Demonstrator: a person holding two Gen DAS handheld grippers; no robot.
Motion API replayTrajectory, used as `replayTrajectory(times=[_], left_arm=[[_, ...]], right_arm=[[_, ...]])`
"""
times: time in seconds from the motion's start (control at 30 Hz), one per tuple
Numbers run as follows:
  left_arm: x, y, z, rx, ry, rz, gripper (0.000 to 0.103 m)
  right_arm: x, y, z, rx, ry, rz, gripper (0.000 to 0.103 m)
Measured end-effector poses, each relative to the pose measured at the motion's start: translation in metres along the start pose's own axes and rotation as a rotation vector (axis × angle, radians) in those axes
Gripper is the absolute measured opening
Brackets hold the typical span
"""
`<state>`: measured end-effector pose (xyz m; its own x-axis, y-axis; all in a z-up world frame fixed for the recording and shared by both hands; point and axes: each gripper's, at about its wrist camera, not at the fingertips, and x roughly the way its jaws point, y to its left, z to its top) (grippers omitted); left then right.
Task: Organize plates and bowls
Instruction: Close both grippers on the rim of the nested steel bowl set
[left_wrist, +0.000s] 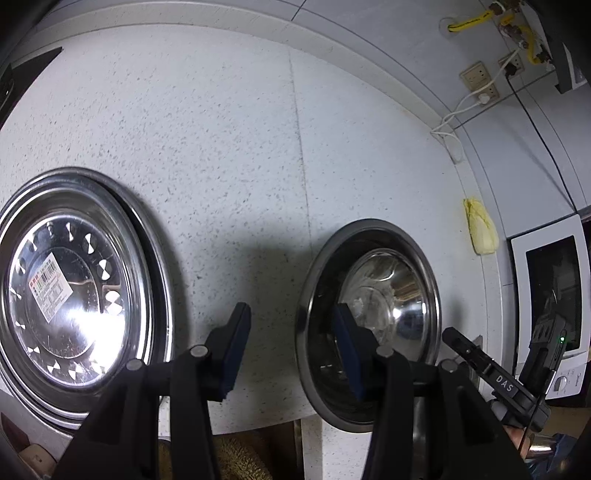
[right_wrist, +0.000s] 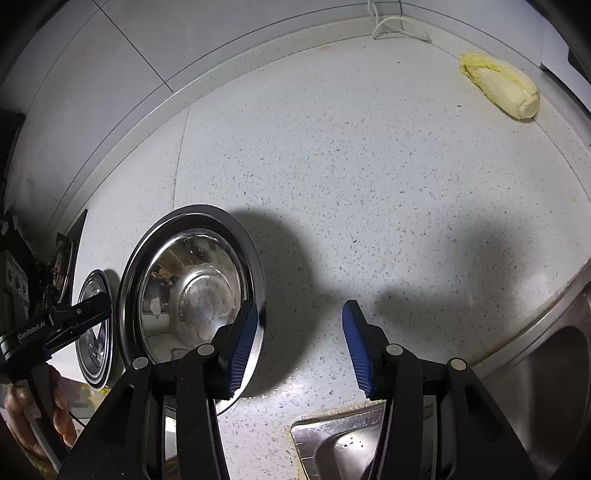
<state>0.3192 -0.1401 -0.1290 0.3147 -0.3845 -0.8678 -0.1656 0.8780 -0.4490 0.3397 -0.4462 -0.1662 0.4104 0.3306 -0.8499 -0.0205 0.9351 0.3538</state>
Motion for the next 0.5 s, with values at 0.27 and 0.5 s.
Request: replayTrajectory(times=[0.27, 0.5], left_arm=[[0.018, 0.002, -0.006, -0.013, 0.043, 0.001, 0.042], [0.030, 0.003, -0.009, -0.014, 0.064, -0.028, 0.033]], right_arm=[[0.007, 0.011, 0.004, -0.052, 0.020, 0.014, 0.043], [0.015, 0.017, 0.004, -0.079, 0.041, 0.010, 0.038]])
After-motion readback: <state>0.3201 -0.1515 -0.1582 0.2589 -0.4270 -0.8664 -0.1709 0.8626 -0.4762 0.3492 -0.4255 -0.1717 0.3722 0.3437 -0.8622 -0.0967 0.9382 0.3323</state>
